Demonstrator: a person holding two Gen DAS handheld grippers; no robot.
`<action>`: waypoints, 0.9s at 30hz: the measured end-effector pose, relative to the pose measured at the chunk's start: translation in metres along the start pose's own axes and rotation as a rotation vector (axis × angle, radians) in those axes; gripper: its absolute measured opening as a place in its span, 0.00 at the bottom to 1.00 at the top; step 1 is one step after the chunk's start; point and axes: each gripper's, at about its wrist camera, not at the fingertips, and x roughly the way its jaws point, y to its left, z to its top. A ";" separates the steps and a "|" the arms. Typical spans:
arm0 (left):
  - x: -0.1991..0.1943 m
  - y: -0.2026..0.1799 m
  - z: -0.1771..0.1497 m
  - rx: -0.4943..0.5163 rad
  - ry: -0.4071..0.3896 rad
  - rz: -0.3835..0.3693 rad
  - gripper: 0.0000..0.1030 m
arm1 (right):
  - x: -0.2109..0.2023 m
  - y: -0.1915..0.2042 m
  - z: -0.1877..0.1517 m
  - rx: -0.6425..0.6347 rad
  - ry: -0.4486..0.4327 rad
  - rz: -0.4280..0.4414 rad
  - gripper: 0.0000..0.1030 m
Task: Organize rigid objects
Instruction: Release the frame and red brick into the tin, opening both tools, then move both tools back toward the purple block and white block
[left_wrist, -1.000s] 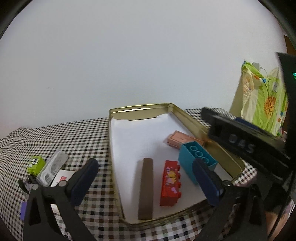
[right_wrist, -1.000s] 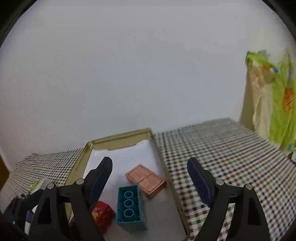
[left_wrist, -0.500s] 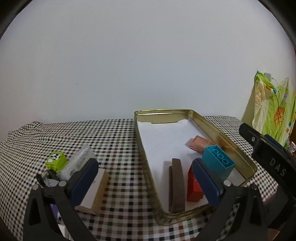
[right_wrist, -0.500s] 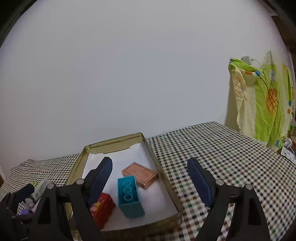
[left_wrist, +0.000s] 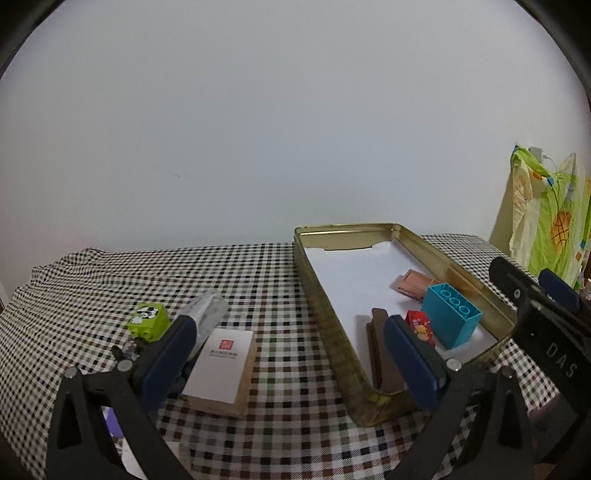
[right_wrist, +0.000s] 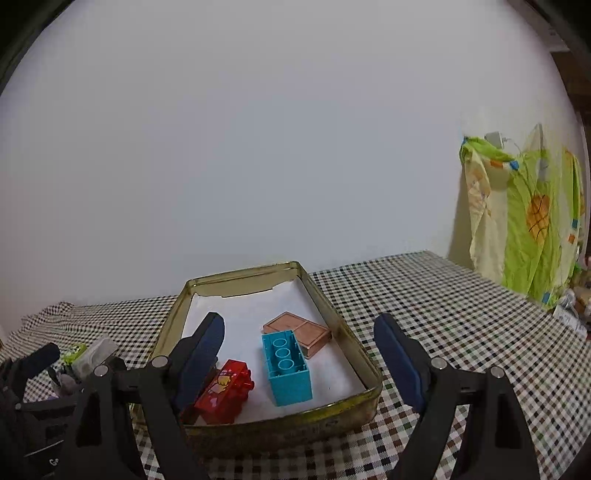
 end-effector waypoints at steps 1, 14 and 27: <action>-0.001 0.002 -0.001 0.000 0.001 -0.004 0.99 | -0.002 0.002 -0.001 -0.005 -0.003 0.001 0.83; -0.006 0.041 -0.007 0.001 0.040 -0.018 0.99 | -0.024 0.017 -0.009 0.084 0.009 0.067 0.83; -0.003 0.122 -0.011 -0.075 0.120 0.049 0.99 | -0.023 0.058 -0.024 0.126 0.134 0.195 0.83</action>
